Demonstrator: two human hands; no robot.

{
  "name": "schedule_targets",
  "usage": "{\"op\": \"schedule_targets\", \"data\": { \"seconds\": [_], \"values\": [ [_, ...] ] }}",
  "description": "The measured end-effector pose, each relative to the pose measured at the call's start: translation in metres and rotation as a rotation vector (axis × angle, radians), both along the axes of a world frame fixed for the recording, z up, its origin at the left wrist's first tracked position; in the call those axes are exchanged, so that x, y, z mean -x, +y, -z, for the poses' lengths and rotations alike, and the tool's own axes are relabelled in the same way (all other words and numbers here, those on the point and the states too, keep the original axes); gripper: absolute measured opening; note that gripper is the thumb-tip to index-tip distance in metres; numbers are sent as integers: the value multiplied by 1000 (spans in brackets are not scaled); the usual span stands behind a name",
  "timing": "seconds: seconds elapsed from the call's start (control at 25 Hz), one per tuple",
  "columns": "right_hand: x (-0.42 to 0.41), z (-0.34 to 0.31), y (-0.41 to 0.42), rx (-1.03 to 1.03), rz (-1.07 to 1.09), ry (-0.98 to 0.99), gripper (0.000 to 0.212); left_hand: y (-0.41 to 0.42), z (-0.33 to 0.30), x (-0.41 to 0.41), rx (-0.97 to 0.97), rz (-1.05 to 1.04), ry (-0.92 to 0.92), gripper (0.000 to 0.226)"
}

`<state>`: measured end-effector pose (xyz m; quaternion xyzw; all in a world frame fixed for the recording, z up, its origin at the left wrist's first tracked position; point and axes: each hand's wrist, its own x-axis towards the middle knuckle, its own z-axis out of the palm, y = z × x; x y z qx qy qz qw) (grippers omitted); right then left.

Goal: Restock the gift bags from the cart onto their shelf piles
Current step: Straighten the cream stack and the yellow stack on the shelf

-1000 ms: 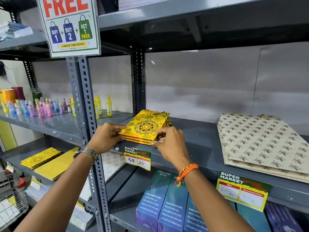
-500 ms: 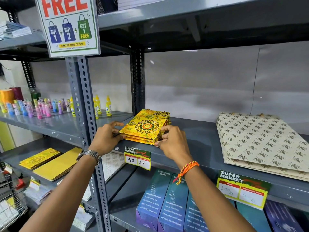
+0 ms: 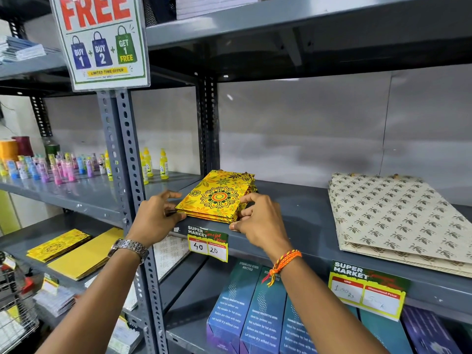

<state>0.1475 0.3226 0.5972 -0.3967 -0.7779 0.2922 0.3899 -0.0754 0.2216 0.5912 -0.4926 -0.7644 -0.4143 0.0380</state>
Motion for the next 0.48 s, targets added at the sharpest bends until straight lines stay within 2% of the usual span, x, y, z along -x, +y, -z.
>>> {"op": "schedule_targets", "data": {
  "seconds": [0.12, 0.32, 0.48],
  "values": [
    [1, -1, -4, -9, -5, 15, 62, -2, -2, 1, -36, 72, -28, 50],
    [4, 1, -4, -68, 10, 30, 35, 1, -5, 3, -86, 113, 37, 37],
    [5, 4, -4, -85, 11, 35, 29, 6, -4, 2, -83, 113, 24, 38]
  ]
}}
